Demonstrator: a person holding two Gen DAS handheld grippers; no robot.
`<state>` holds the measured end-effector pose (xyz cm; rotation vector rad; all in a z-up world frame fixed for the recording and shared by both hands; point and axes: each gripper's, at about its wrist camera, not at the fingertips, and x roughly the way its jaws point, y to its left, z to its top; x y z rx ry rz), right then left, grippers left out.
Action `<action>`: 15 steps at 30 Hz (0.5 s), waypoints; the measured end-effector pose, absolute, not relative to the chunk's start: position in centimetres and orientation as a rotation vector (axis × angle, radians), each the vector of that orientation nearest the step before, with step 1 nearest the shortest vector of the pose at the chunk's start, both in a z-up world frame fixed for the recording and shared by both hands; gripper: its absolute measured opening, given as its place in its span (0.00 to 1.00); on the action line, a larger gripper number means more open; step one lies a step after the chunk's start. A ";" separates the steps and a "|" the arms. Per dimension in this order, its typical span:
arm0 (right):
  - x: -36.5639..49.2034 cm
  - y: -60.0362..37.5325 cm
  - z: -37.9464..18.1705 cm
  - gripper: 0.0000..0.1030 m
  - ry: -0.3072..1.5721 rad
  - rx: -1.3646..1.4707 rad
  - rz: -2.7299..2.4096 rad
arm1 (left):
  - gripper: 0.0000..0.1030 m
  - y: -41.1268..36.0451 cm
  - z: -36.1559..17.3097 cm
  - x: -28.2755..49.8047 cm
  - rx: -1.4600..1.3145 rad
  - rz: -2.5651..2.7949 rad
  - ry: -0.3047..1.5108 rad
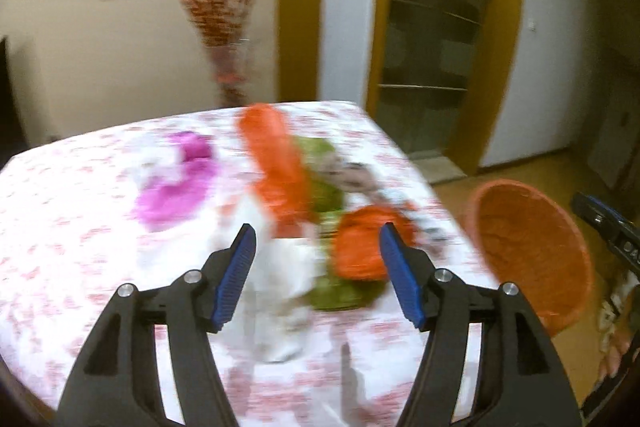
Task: Collect trash
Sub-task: 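Grasp the white tissue with the left tool while the right tool grasps an orange bag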
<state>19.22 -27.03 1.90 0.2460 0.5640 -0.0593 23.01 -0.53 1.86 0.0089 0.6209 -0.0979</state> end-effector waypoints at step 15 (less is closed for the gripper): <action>20.9 -20.6 -0.2 0.40 0.660 0.193 0.057 | 0.54 2.9 -1.4 25.7 -0.032 -0.050 0.719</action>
